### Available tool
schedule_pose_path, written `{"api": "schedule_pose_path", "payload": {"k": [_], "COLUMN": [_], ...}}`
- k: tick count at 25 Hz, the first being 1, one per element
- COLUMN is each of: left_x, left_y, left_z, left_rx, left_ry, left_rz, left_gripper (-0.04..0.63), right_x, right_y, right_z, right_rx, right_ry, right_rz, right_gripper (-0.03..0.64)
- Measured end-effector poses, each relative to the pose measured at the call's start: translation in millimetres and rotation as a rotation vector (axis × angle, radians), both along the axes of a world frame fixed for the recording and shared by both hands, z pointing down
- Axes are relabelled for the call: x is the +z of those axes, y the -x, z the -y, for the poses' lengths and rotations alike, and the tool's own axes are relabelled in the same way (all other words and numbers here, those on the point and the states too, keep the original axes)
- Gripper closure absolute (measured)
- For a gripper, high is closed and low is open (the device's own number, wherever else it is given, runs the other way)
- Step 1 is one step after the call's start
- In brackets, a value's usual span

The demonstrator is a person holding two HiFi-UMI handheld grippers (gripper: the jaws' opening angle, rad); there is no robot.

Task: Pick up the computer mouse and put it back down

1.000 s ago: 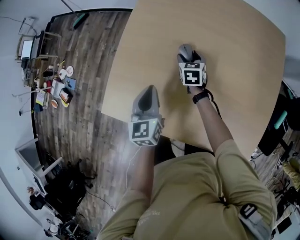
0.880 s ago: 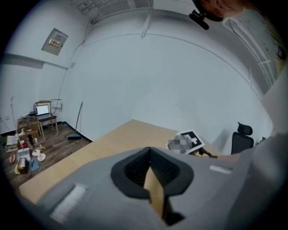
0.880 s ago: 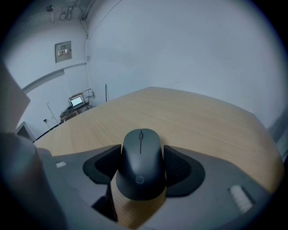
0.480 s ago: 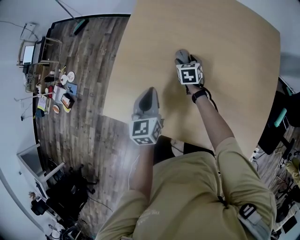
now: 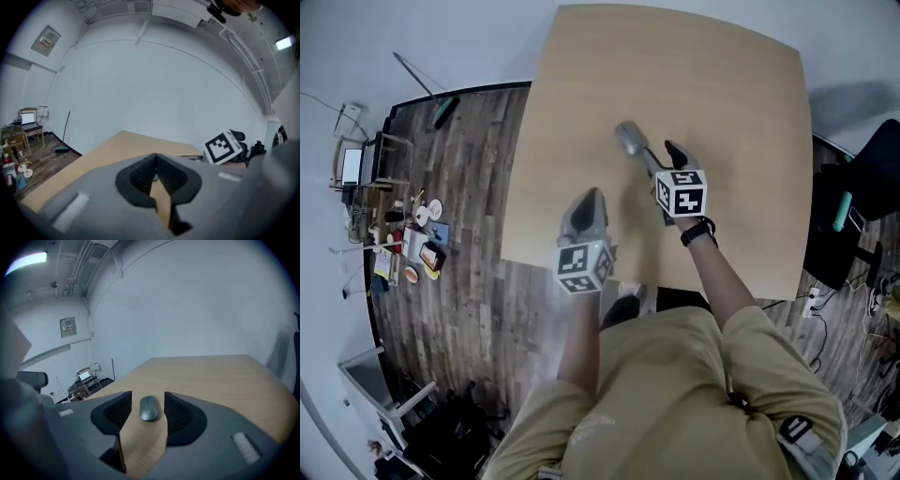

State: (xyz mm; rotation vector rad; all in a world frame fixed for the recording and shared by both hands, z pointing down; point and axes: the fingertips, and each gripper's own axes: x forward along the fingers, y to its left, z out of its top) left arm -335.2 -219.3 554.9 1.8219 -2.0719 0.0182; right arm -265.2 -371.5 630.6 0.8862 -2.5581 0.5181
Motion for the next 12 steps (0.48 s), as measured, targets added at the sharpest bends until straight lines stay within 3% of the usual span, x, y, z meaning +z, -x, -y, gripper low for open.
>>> {"api": "schedule_pose_path", "payload": {"k": [12], "left_x": [-53], "left_y": [-107], "left_z": [5], "left_rx": [0.259], "left_ry": [-0.127], "left_rz": [0.075], "left_gripper": [0.594], "right_x": [-121], "right_y": [-172], "right_z": [-73], "right_rx": [0.282], "right_ry": [-0.195], "right_rz": [0.198], "right_gripper": [0.568]}}
